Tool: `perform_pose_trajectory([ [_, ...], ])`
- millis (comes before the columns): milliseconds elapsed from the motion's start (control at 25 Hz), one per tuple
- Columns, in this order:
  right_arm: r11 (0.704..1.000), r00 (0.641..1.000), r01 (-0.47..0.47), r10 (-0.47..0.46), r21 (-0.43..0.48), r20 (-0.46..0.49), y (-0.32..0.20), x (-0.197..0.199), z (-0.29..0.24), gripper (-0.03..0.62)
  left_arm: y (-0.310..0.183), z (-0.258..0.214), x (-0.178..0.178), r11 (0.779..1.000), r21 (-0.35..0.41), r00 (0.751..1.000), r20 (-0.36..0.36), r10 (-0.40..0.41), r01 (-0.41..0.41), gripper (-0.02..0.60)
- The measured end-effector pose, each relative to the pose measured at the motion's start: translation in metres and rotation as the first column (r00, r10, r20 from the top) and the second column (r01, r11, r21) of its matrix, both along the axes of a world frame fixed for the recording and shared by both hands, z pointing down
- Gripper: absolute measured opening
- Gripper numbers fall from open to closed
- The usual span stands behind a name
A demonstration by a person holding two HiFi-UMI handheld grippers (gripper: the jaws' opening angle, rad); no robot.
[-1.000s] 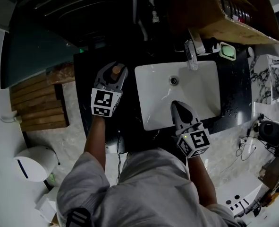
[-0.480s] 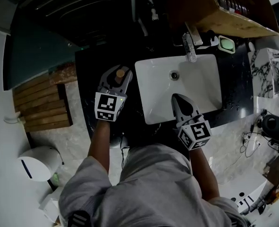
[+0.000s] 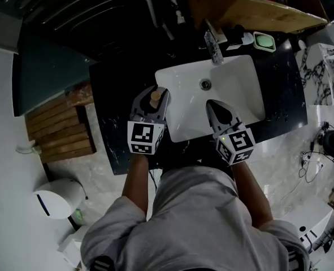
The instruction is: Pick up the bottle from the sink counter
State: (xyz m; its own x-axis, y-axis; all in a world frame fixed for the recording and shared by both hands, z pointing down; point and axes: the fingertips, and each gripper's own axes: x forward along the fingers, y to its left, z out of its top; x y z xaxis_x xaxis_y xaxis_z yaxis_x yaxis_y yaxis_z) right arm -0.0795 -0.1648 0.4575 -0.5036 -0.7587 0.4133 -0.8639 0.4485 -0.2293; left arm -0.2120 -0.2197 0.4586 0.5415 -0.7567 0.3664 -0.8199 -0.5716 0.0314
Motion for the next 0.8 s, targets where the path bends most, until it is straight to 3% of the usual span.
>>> perform_pose_trajectory([
  [80,1.0,1.0,0.026,-0.026,0.018,-0.005,0.0,0.008,-0.004,0.009,0.008,-0.005,0.015,1.0,0.004,1.0,0.008,-0.019,0.019,0.129],
  [280,0.992,0.989,0.091,-0.079,0.087,-0.126,0.0,0.039,-0.01,0.009,0.023,-0.009,0.055,0.997,-0.021,0.998,0.011,-0.07,0.07,0.129],
  [520,0.99,0.988,0.099,-0.085,0.104,-0.128,-0.008,0.083,-0.013,0.009,0.036,-0.016,0.108,0.995,-0.021,0.995,0.019,-0.093,0.093,0.129],
  [680,0.993,0.994,0.084,-0.077,0.088,-0.08,-0.008,0.107,-0.009,0.009,0.043,-0.021,0.14,0.996,-0.011,0.995,0.043,-0.087,0.088,0.129],
  [800,0.989,0.995,0.078,-0.069,0.124,-0.073,-0.004,0.123,-0.017,0.009,0.05,-0.031,0.161,0.995,0.007,0.994,0.037,-0.104,0.103,0.129],
])
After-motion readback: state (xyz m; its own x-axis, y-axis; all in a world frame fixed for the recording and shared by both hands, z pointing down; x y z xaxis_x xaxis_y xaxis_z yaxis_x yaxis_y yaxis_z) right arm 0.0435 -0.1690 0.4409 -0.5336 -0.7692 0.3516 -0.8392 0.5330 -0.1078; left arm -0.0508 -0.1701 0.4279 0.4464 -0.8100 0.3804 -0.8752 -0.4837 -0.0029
